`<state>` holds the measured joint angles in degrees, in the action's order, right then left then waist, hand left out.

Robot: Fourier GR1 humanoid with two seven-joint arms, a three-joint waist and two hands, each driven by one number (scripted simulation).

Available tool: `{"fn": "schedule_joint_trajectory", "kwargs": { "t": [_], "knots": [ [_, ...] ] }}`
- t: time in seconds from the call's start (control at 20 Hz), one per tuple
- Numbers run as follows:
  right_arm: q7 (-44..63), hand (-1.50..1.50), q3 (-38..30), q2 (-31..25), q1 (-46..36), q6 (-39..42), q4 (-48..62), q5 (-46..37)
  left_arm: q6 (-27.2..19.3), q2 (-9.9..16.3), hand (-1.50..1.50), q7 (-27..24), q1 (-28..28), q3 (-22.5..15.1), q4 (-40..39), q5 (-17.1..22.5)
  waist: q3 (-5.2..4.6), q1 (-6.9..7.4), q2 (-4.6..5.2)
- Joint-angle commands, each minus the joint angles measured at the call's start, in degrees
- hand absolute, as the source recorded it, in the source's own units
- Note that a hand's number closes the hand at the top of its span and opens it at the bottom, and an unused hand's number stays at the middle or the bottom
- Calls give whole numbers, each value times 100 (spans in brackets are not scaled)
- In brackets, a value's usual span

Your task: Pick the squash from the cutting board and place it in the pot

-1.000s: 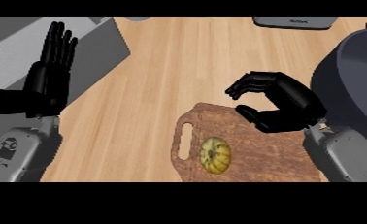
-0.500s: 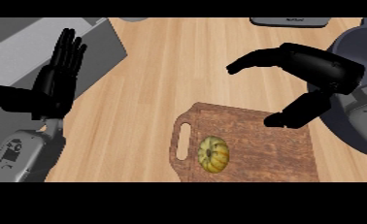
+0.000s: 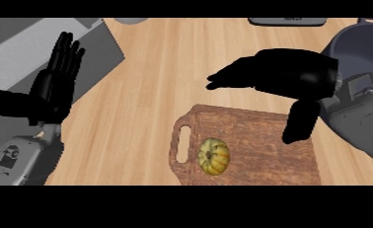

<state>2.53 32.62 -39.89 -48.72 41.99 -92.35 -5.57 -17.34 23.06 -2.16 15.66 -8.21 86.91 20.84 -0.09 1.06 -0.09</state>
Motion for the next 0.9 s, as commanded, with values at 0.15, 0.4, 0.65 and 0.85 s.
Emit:
{"fn": "schedule_joint_trajectory", "kwargs": {
  "t": [0.15, 0.4, 0.65, 0.85],
  "knots": [
    [1338, -150, 406, 848, -465, 877, -259, -173, -11, -64, 0, 109, -86, 63, 128, -139, 3, -64, -14],
    [2282, -150, 992, 1507, 247, 825, -589, -580, 311, -69, 0, -16, 180, 406, -389, 31, 4, -142, -5],
    [2635, -150, 898, 1665, 555, 1120, -390, -892, 139, -292, 0, 53, 85, 309, -187, -246, 8, -109, 4],
    [3044, -150, 908, 2154, 766, 1358, -354, -940, 491, -146, 0, 100, 260, 610, -393, -127, 6, -121, 2]
  ]
}}
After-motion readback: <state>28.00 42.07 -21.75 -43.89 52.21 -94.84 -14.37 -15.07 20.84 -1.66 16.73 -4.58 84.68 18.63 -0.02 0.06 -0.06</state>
